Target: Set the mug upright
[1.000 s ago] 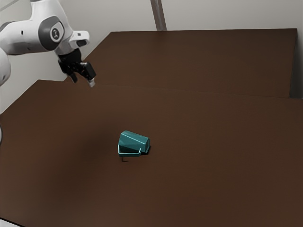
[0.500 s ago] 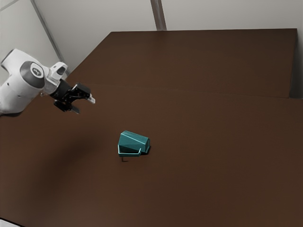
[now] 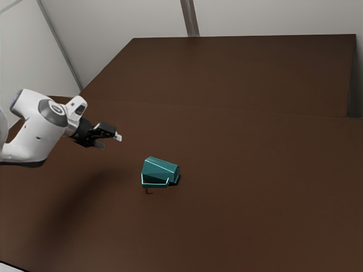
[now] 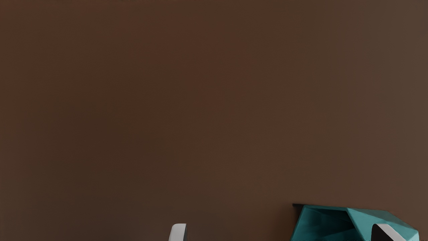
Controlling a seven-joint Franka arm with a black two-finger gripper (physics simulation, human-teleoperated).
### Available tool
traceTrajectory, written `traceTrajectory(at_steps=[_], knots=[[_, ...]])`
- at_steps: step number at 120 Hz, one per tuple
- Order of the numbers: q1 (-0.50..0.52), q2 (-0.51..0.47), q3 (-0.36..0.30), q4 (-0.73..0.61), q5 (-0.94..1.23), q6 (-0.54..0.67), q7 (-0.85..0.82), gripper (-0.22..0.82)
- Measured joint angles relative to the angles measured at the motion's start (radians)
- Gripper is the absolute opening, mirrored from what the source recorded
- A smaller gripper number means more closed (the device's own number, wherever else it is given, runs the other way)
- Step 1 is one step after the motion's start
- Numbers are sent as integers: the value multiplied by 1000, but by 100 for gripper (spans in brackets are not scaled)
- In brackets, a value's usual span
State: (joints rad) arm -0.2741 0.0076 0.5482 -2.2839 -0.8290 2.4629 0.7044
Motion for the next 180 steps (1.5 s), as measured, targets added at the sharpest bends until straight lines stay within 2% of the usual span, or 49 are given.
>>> traceTrajectory(at_steps=[13,26,53,83,145,165,180], knots=[[-21,10,-3,-20,-53,44,62,60],[-37,25,-35,-24,-111,73,113,60],[-163,50,-61,-32,-202,100,195,60],[-116,61,-68,-72,-270,110,257,60],[-174,57,-113,-86,-342,113,327,60],[-185,46,-116,-122,-384,113,339,54],[-181,39,-131,-126,-395,124,347,42]])
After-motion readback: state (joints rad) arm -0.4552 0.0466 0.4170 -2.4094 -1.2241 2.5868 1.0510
